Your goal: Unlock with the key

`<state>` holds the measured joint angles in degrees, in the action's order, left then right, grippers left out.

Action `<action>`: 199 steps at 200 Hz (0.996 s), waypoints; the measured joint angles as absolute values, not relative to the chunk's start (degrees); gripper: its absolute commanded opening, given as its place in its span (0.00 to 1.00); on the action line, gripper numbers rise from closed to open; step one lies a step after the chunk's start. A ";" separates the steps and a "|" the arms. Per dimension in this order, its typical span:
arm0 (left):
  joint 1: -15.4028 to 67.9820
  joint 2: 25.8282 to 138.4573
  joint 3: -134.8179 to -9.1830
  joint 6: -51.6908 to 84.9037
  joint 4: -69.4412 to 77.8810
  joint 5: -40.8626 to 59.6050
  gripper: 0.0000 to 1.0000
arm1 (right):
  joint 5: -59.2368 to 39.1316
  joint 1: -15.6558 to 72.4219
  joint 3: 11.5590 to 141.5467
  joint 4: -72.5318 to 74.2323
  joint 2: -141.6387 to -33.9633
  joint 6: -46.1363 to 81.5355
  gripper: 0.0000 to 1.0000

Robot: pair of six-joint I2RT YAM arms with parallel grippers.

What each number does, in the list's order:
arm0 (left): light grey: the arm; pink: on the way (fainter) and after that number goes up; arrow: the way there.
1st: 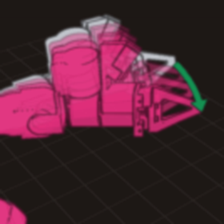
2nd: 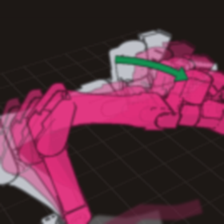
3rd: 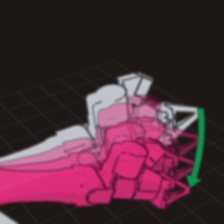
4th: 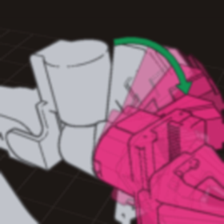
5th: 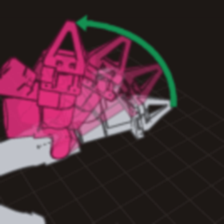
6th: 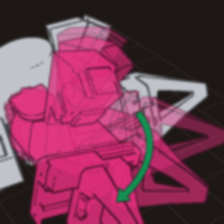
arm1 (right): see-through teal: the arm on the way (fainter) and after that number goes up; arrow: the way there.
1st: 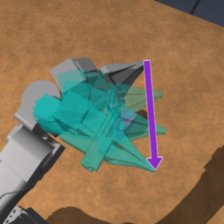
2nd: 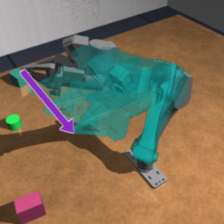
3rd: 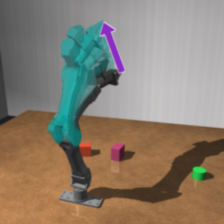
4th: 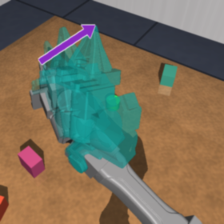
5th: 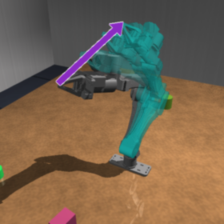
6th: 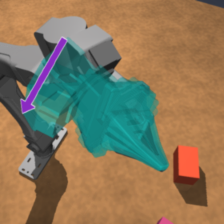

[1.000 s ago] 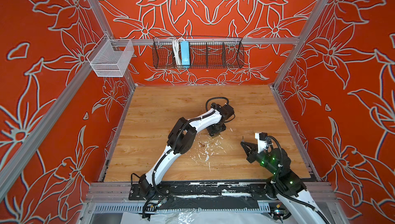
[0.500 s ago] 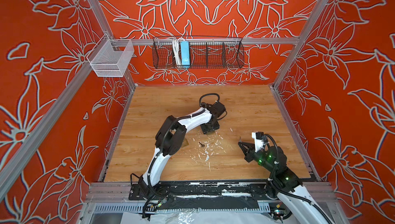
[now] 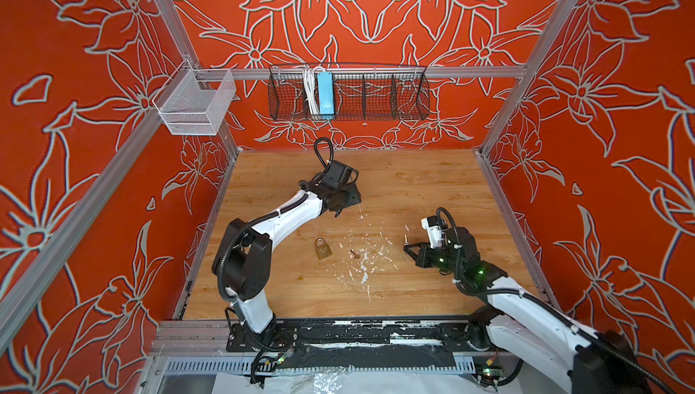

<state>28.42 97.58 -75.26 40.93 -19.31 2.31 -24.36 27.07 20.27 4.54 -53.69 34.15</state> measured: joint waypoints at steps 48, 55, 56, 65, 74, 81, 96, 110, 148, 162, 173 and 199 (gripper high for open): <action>26.72 92.92 -67.09 45.58 -12.34 3.25 0.00 | -17.06 37.56 29.76 13.04 -67.72 37.41 0.00; 26.52 92.33 -65.91 46.50 -12.19 3.11 0.00 | -16.69 37.85 30.37 14.90 -69.67 38.17 0.00; 26.50 92.27 -65.80 46.59 -12.19 3.09 0.00 | -16.67 37.91 30.44 15.25 -70.00 38.26 0.00; 26.37 91.61 -64.64 47.68 -12.21 2.68 0.00 | -16.36 38.11 30.81 17.34 -72.23 39.29 0.00; 26.33 90.94 -63.68 48.56 -12.19 2.66 0.00 | -16.25 38.37 31.16 18.81 -74.22 40.03 0.00; 26.33 90.48 -63.24 48.99 -12.14 2.72 0.00 | -16.23 38.44 31.42 19.68 -75.64 40.53 0.00; 26.33 89.65 -62.85 49.52 -11.68 3.27 0.00 | -16.32 38.92 32.34 20.84 -78.11 41.06 0.00; 26.33 89.12 -62.59 50.02 -10.39 4.05 0.00 | -16.53 39.46 33.56 21.87 -80.03 41.34 0.00; 26.33 88.20 -60.05 51.09 -6.07 6.70 0.00 | -17.87 39.88 36.32 23.73 -82.26 41.69 0.00; 26.37 88.25 -59.88 51.07 -5.69 7.73 0.00 | -18.52 39.88 37.17 23.88 -82.78 41.74 0.00; 26.48 88.25 -59.88 51.07 -5.04 8.25 0.00 | -19.00 39.88 37.85 23.90 -83.29 41.78 0.00; 27.09 88.25 -59.86 51.05 -3.38 8.88 0.00 | -20.08 39.90 38.98 24.05 -84.77 41.87 0.00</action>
<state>27.09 88.25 -59.86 51.05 -3.38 8.88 -20.08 39.90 38.98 24.05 -84.77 41.87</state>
